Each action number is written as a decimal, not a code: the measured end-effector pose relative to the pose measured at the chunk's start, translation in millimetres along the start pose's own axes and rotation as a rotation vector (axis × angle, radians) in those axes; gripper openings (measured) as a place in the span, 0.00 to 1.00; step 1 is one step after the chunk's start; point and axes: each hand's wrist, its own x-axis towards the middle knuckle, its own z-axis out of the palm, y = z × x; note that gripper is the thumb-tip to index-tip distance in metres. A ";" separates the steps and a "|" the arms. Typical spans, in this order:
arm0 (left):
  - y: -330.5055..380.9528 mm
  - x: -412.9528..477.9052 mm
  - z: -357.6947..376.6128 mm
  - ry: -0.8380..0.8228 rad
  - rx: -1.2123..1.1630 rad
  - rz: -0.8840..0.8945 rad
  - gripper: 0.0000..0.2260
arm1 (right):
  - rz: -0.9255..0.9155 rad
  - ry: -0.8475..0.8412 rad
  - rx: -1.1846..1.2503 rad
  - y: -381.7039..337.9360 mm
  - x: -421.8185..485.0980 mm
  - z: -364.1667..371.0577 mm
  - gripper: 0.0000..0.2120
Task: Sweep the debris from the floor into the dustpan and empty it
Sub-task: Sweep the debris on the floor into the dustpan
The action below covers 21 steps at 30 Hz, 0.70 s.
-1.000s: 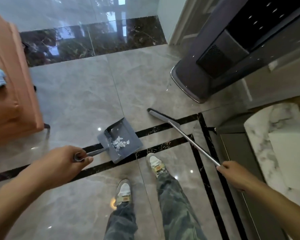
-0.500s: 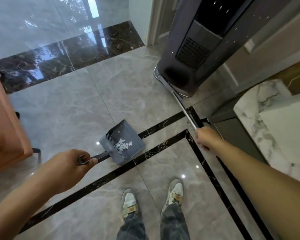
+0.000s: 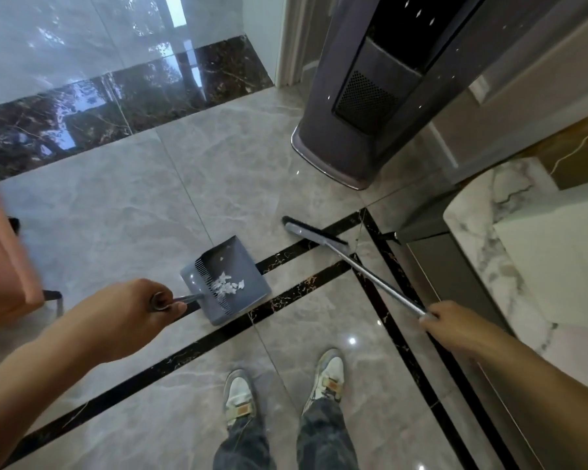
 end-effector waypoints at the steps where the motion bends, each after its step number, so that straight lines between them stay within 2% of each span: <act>1: 2.5 1.9 -0.2 -0.006 0.001 0.006 0.22 | 0.004 0.017 0.021 17.1 -9.0 -5.0 0.11; 6: 22.4 11.7 1.2 -0.040 0.028 0.052 0.15 | 0.023 0.155 0.158 52.9 -18.2 -6.3 0.14; 9: 31.6 16.2 1.5 -0.049 0.049 0.063 0.16 | 0.090 0.169 0.200 42.6 11.1 -3.3 0.09; 10: 34.4 16.8 1.5 -0.050 0.064 0.065 0.16 | 0.112 0.157 0.230 37.2 21.8 -0.8 0.07; 14: 46.1 18.1 7.8 -0.058 0.093 0.053 0.21 | 0.168 0.045 0.396 17.8 38.2 31.4 0.09; 21: 55.8 26.0 6.4 -0.034 0.056 0.018 0.22 | 0.112 -0.202 0.646 -9.6 -37.9 95.2 0.08</act>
